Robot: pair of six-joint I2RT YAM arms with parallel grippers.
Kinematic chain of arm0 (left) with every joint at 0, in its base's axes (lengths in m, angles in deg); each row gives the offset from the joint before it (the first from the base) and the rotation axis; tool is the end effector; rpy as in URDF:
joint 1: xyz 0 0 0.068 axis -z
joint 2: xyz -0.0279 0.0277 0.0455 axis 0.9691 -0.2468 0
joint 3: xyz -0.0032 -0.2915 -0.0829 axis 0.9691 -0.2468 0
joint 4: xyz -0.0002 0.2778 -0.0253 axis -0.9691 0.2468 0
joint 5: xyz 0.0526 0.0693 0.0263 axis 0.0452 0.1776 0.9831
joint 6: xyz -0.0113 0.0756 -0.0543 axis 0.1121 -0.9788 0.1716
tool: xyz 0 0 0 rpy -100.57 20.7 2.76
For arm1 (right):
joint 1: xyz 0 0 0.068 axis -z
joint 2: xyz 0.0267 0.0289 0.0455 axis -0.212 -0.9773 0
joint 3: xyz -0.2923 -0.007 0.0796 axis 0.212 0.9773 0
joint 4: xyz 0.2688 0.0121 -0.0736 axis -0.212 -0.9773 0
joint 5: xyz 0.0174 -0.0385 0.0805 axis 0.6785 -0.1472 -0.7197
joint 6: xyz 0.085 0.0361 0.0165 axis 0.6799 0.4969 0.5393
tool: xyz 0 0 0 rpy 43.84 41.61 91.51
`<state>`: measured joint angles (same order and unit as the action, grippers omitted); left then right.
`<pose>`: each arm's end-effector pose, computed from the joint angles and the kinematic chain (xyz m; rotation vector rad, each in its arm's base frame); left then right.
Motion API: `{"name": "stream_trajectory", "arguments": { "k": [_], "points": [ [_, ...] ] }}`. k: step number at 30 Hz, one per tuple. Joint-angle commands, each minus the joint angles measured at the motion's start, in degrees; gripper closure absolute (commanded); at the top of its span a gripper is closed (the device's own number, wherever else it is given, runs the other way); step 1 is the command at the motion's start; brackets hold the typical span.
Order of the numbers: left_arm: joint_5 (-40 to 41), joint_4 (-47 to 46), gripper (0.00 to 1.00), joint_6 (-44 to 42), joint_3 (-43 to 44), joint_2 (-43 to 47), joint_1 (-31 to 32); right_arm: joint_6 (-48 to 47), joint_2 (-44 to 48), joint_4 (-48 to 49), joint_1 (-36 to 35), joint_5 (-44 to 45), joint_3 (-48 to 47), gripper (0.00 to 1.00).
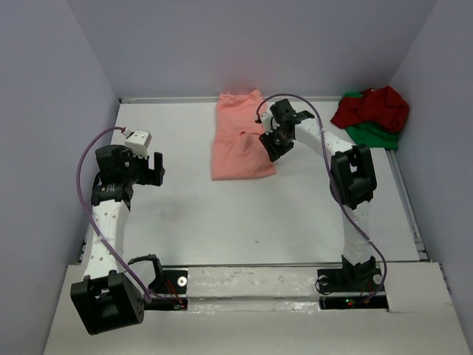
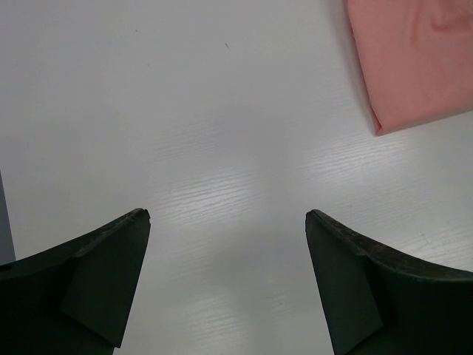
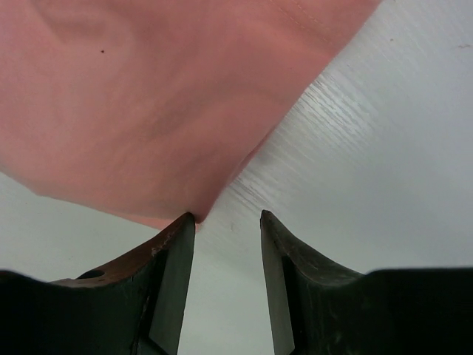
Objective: Fold and stack the t-shirts
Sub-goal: Fold the folded rectangular tshirt in 1/3 of the way
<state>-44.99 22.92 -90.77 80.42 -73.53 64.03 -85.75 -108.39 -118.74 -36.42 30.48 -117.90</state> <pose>0.2670 0.0193 0.3013 0.3741 1.9562 -0.1011 0.4691 0.2244 0.1852 -0.9844 2.5264 0.2421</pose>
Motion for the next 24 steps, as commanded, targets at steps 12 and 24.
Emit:
{"name": "stream_trajectory", "arguments": {
  "k": [12, 24],
  "points": [
    [-0.47, -1.14, 0.05, 0.57, 1.02, 0.26, -0.18, -0.19, 5.2, -1.84, 0.28, -7.7, 4.55, 0.54],
    [0.14, -1.05, 0.04, 0.57, 0.76, 1.14, -0.18, -0.89, 1.07, -3.42, 0.28, -10.16, 1.22, 0.53]
  ]
}}
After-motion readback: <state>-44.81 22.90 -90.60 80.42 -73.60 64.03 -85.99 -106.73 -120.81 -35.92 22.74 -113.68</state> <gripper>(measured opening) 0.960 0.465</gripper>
